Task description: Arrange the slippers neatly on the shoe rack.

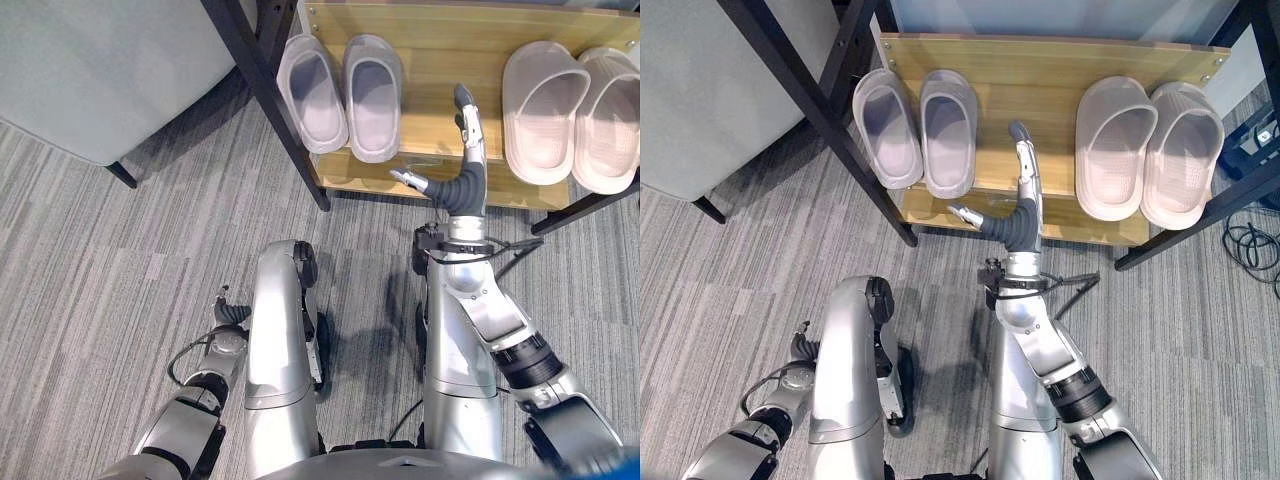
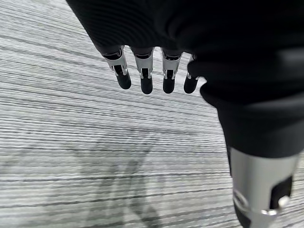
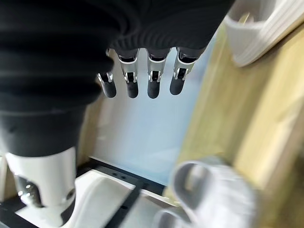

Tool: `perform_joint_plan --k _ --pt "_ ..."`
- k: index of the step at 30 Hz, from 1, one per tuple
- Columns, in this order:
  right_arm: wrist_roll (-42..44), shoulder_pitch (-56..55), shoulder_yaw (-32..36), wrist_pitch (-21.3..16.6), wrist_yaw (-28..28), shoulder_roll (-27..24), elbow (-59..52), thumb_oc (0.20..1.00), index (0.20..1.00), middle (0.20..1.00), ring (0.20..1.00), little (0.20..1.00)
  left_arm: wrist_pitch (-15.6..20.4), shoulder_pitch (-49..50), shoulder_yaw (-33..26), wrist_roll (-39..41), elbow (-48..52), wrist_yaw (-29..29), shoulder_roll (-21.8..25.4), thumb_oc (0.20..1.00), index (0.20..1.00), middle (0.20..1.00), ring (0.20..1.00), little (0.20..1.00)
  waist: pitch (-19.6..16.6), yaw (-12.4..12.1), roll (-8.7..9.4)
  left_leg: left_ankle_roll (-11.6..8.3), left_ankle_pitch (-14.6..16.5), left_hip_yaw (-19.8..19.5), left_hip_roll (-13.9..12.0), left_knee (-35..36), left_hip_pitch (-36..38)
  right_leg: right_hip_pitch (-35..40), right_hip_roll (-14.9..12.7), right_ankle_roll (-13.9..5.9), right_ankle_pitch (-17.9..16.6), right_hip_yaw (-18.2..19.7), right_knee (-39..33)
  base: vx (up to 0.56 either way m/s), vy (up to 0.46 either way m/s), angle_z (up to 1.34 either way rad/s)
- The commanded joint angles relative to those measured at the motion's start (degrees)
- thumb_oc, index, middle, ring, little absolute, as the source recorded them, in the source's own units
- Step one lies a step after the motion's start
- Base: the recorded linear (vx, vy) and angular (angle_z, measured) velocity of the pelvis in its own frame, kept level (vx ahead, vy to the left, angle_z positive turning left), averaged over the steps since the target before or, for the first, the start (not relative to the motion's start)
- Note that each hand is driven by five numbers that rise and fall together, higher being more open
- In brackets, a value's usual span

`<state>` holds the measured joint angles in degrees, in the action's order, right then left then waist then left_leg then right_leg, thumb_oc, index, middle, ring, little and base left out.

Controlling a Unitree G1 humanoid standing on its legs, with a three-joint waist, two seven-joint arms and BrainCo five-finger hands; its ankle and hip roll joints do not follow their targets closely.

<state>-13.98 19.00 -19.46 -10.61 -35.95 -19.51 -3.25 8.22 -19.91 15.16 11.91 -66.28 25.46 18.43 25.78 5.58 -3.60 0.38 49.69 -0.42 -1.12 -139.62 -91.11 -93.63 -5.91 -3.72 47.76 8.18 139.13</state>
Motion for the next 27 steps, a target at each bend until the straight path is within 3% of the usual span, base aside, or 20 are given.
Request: perform_joint_plan --k 1,3,6,8,14,18,20,21,24,26,27 --pt "-9.52 -3.76 3.58 -1.55 -1.95 -5.05 -6.61 1.0 1.0 1.0 1.0 1.0 3.59 4.21 -1.51 -4.04 3.92 3.32 0.02 1.0 1.0 1.0 1.0 1.0 -2.54 -2.92 1.76 2.91 -4.89 -1.3 3.14 -6.28 2.08 3.7 1.56 4.26 -9.17 5.47 2.66 0.0 0.0 0.0" --pt "-13.72 -10.95 7.49 -0.69 -3.56 -8.46 -5.72 1.0 1.0 1.0 1.0 1.0 4.79 5.41 -2.07 -5.54 7.2 3.87 1.09 1.0 1.0 1.0 1.0 1.0 -3.26 -2.52 2.04 2.86 -5.31 -1.53 3.03 -4.37 1.9 3.71 0.8 4.29 -9.58 5.1 0.78 0.0 0.02 0.0" --pt "-16.14 -17.32 12.68 -0.06 -5.37 -11.94 -2.07 1.0 1.0 1.0 1.0 1.0 6.61 5.75 -3.13 -6.72 13.95 4.0 3.9 1.0 1.0 1.0 1.0 1.0 -6.13 -2.43 2.77 2.61 -6.83 -2.0 2.42 5.14 1.5 3.91 -1.04 4.57 -11.52 2.88 -10.43 -0.07 0.042 -0.07" --pt "-14.67 -18.91 14.88 0.04 -6.91 -12.12 2.92 1.0 1.0 1.0 1.0 1.0 7.46 5.51 -3.59 -7.0 17.71 3.93 5.59 1.0 1.0 1.0 1.0 1.0 -8.48 -2.63 3.1 2.49 -9.69 -2.27 1.88 16.48 3.37 5.82 -2.04 4.83 -12.64 0.58 -22.15 -0.19 0.066 -0.29" --pt "-7.5 -22.22 15.94 0.2 -6.71 -9.89 20.19 1.0 1.0 1.0 1.0 1.0 7.43 8.78 -4.51 -6.77 18.63 1.41 5.83 1.0 1.0 1.0 1.0 1.0 -11.62 -2.82 3.53 2.53 -15.72 -2.73 -1.22 36.22 14.12 16.25 -3.78 4.28 -16.21 -5.08 -41.43 -0.11 0.061 -0.06" --pt "4.45 -19.29 15.68 -0.53 -4.68 -5.3 38.29 1.0 1.0 1.0 1.0 1.0 6.34 8.79 -4.37 -4.47 9.56 -0.76 2.3 1.0 1.0 1.0 1.0 1.0 -12.19 -2.38 4.48 2.36 -20.24 -2.75 -2.16 54.48 27.32 29.62 -4.35 3.41 -20.31 -8.44 -58.74 -0.11 0.063 0.04" --pt "7.64 -18.13 15.31 -0.18 -3.37 -3.55 46.71 1.0 1.0 1.0 1.0 1.0 5.88 8.7 -4.68 -3.35 5.52 -2.04 0.91 1.0 1.0 1.0 1.0 1.0 -12.15 -2.24 4.71 2.1 -22.64 -2.65 -1.72 62.12 32.98 35.97 -4.23 3.31 -22.07 -10.13 -66.79 -0.05 0.045 0.05" --pt "12.44 -17.3 15.88 0.08 -1.29 -2.1 52.57 1.0 1.0 1.0 1.0 1.0 5.25 8.44 -4.62 -2.82 2.22 -3.07 -0.07 1.0 1.0 1.0 1.0 1.0 -12.65 -1.89 5.02 2.06 -23.25 -2.14 -0.96 69.82 38.87 41.77 -3.84 2.66 -24.0 -11.07 -73.83 0.01 0.04 0.1" --pt "17.17 -17.04 16.47 0.59 1.44 -0.42 61.1 1.0 1.0 1.0 1.0 1.0 4.52 7.94 -5.04 -1.55 -0.77 -4.36 -0.55 1.0 1.0 1.0 1.0 1.0 -13.39 -1.59 5.4 1.67 -26.07 -1.63 -0.39 81.44 48.63 51.43 -3.74 1.57 -27.29 -13.1 -84.37 0.09 0.024 0.06" --pt "17.2 -17.85 15.17 3.05 5.76 1.69 72.2 1.0 1.0 1.0 1.0 1.0 3.92 8.94 -5.51 -1.5 -4.0 -5.99 -1.7 1.0 1.0 1.0 1.0 1.0 -15.94 -1.59 6.03 1.49 -32.2 -1.72 0.05 98.84 62.0 64.99 -4.16 0.74 -33.91 -15.01 -100.14 0.19 -0.032 0.08" --pt "17.11 -18.05 15.22 3.92 6.78 1.89 74.15 1.0 1.0 1.0 1.0 1.0 3.97 9.37 -5.74 -1.47 -4.69 -6.46 -2.01 1.0 1.0 1.0 1.0 1.0 -16.56 -1.65 6.03 1.24 -33.7 -1.7 -0.1 102.27 64.7 67.72 -4.07 0.3 -35.64 -15.49 -103.67 0.25 -0.085 0.14"
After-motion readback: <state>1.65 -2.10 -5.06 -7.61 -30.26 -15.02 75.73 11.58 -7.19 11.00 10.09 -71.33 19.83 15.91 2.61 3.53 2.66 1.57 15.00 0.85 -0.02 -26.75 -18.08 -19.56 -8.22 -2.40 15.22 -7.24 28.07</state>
